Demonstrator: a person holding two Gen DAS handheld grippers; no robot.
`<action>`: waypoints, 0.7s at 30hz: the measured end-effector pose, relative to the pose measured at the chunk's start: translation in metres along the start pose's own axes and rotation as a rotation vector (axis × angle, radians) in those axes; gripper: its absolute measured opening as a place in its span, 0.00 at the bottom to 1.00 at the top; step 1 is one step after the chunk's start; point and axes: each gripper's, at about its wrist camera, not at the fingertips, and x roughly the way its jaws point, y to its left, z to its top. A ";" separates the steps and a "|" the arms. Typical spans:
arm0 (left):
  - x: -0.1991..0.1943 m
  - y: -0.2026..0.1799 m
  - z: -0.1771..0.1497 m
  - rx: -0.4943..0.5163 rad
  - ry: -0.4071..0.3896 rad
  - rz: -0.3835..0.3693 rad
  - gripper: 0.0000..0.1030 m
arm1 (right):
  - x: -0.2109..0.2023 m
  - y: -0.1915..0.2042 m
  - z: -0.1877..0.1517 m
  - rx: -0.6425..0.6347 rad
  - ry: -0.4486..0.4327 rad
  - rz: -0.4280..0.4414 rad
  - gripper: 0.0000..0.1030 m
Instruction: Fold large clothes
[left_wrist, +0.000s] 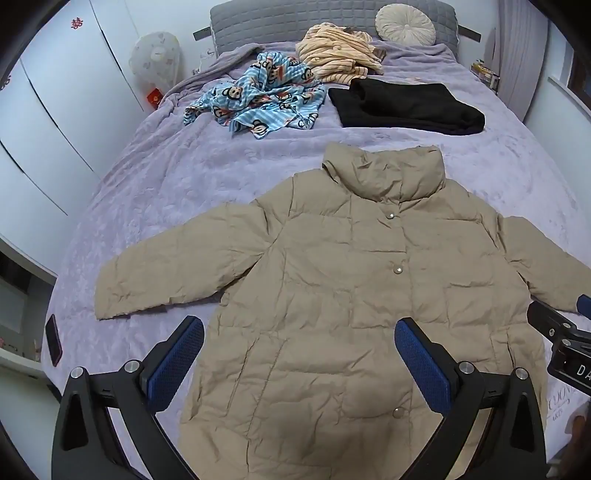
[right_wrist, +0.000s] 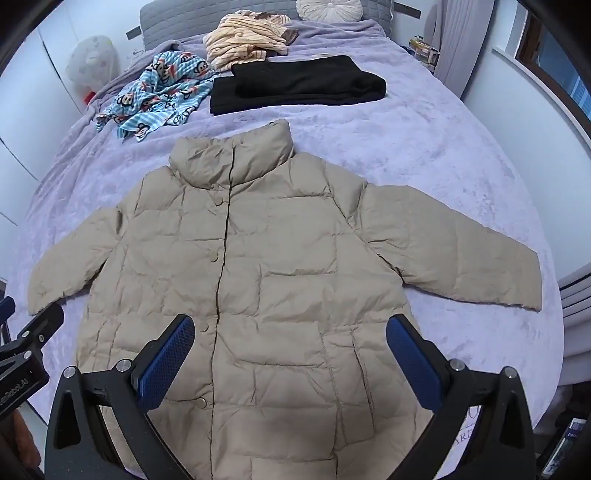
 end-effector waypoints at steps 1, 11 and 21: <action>0.000 0.000 0.000 0.001 0.003 -0.001 1.00 | 0.000 -0.001 0.001 0.000 -0.001 -0.003 1.00; 0.003 -0.010 0.006 0.016 0.019 -0.009 1.00 | 0.003 -0.006 0.005 0.018 0.004 -0.003 1.00; 0.006 -0.013 0.009 0.004 0.031 -0.011 1.00 | 0.006 -0.003 0.007 0.008 0.005 -0.005 1.00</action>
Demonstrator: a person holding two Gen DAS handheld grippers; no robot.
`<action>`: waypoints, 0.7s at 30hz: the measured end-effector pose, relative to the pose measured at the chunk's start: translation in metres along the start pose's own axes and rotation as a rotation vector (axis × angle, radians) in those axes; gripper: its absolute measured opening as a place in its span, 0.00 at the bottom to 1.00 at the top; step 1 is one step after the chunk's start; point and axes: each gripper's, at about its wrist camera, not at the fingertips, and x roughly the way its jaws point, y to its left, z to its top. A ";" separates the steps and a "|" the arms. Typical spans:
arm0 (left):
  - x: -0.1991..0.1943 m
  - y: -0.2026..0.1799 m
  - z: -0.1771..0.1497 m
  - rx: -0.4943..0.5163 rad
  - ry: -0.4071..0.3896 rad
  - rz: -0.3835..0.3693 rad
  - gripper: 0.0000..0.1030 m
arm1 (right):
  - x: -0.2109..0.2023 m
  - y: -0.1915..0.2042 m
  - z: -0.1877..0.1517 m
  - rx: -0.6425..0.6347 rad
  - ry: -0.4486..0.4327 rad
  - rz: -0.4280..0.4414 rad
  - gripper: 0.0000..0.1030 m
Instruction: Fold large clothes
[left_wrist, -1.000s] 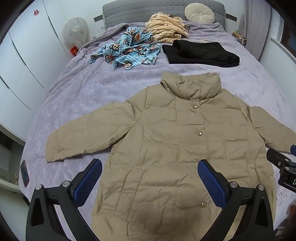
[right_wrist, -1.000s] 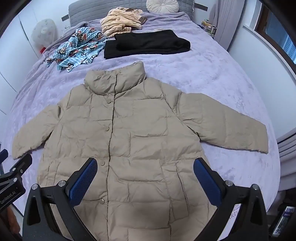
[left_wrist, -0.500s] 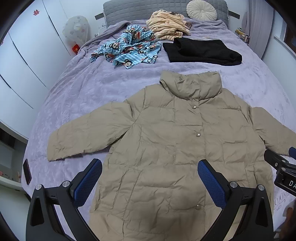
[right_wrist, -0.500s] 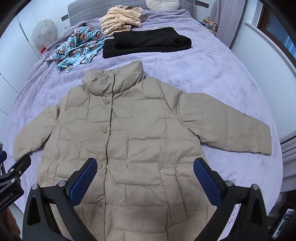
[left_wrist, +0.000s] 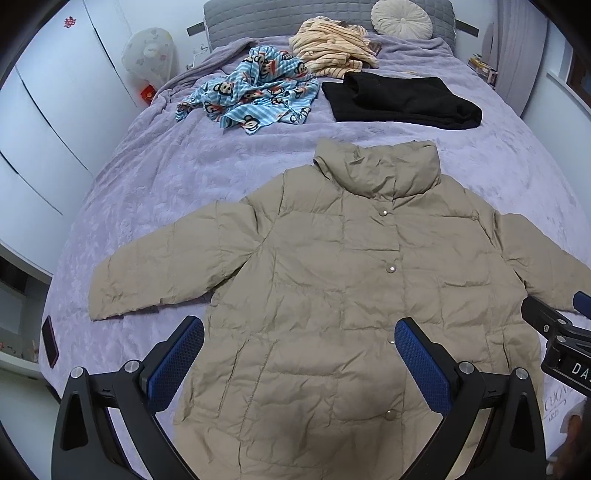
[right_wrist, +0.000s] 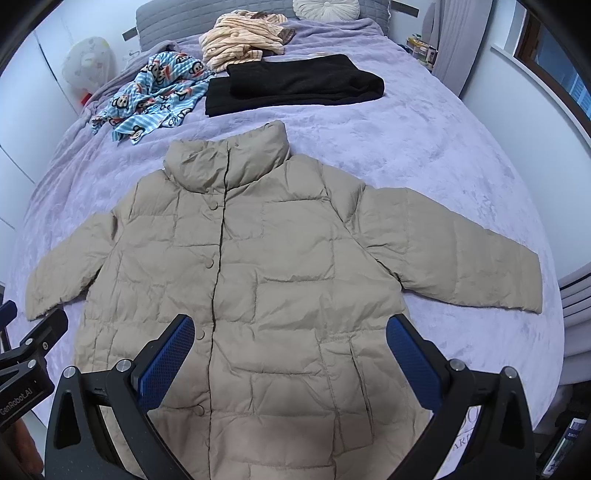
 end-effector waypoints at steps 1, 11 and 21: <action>0.000 0.000 0.000 -0.001 0.001 0.001 1.00 | 0.000 0.000 0.001 -0.001 -0.001 -0.001 1.00; 0.006 0.002 0.000 -0.005 0.009 0.001 1.00 | 0.002 0.001 0.002 0.000 0.001 -0.003 1.00; 0.007 0.002 0.000 -0.006 0.009 0.001 1.00 | 0.003 0.000 0.003 0.002 -0.001 -0.008 1.00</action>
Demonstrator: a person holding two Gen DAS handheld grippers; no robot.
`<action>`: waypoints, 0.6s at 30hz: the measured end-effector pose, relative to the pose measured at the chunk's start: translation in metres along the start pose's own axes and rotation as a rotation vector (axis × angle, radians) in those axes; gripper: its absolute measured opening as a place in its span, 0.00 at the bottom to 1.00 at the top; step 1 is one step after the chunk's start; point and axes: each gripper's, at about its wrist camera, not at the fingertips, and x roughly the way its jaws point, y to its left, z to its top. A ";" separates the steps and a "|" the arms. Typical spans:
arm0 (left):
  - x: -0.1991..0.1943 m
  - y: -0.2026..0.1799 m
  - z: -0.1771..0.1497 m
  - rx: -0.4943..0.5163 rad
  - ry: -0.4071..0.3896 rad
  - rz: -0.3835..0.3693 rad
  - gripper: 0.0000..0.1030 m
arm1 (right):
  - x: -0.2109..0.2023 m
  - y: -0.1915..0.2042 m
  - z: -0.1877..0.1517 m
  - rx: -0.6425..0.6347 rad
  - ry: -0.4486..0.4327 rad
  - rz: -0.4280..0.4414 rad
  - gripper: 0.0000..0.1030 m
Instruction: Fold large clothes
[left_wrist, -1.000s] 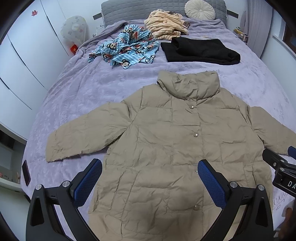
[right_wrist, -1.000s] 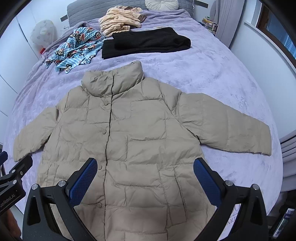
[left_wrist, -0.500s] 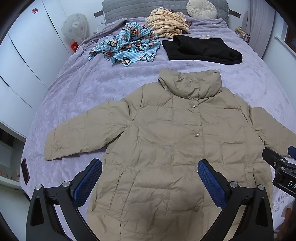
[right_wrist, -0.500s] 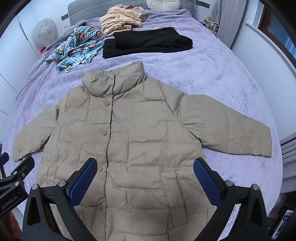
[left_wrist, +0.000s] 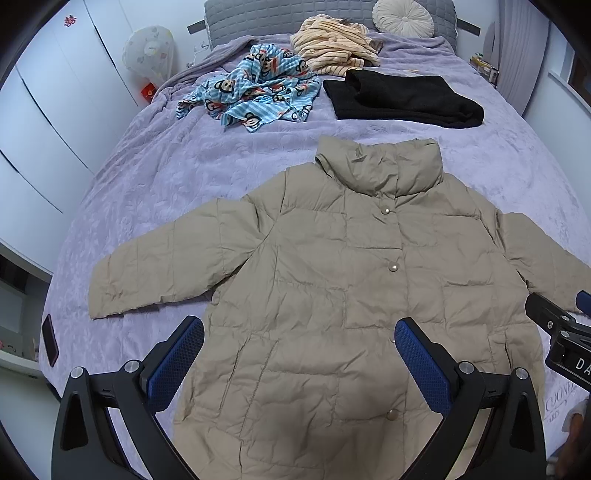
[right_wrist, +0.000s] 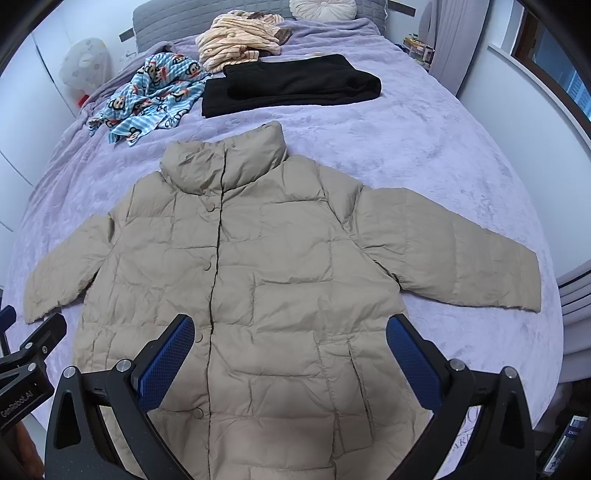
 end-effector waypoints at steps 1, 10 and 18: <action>0.000 0.000 0.000 0.000 0.000 0.000 1.00 | 0.000 0.000 0.000 0.001 -0.001 -0.001 1.00; 0.001 0.000 0.000 0.000 0.000 0.001 1.00 | 0.001 0.000 0.000 0.000 -0.002 -0.002 1.00; -0.001 0.002 -0.005 -0.001 0.001 0.011 1.00 | 0.000 -0.001 -0.001 0.003 -0.007 -0.004 1.00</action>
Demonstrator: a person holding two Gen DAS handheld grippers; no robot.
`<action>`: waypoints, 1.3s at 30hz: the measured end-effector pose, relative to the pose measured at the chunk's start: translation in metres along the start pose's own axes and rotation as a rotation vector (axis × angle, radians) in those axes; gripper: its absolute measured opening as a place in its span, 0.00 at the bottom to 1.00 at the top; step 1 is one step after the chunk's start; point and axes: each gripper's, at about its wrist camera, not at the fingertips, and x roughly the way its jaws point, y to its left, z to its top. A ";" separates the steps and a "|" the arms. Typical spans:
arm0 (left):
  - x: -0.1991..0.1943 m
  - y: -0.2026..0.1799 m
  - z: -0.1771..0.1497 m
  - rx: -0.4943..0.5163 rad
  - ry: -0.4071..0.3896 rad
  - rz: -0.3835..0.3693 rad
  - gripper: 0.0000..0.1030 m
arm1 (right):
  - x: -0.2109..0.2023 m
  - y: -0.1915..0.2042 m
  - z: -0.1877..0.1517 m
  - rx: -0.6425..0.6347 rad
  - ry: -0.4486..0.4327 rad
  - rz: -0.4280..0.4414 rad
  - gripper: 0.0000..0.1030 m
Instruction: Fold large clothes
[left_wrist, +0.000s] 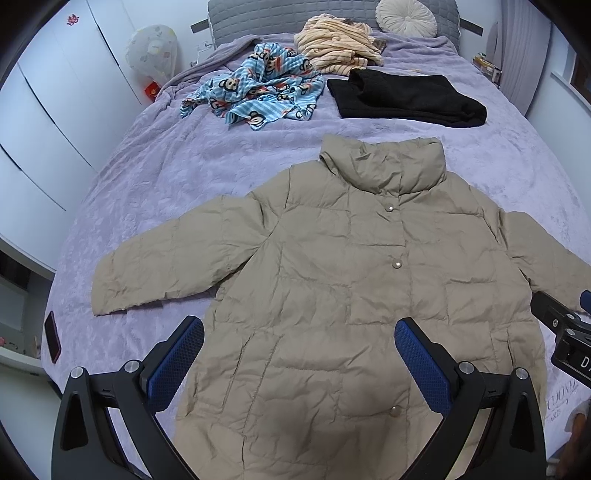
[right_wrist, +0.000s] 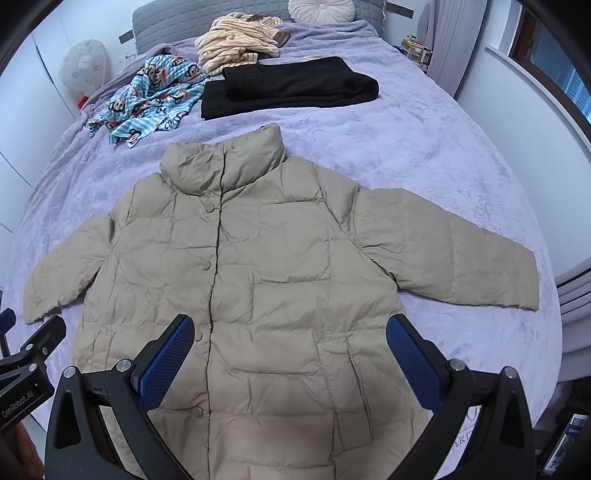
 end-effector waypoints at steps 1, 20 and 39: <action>0.000 0.000 0.000 -0.001 0.001 -0.001 1.00 | 0.000 0.000 -0.001 0.000 0.001 0.000 1.00; 0.002 0.005 -0.003 -0.013 0.012 -0.017 1.00 | -0.001 0.003 -0.004 -0.004 -0.006 -0.012 1.00; 0.022 0.022 -0.002 0.016 0.019 -0.059 1.00 | 0.007 0.017 -0.005 0.029 0.010 -0.068 1.00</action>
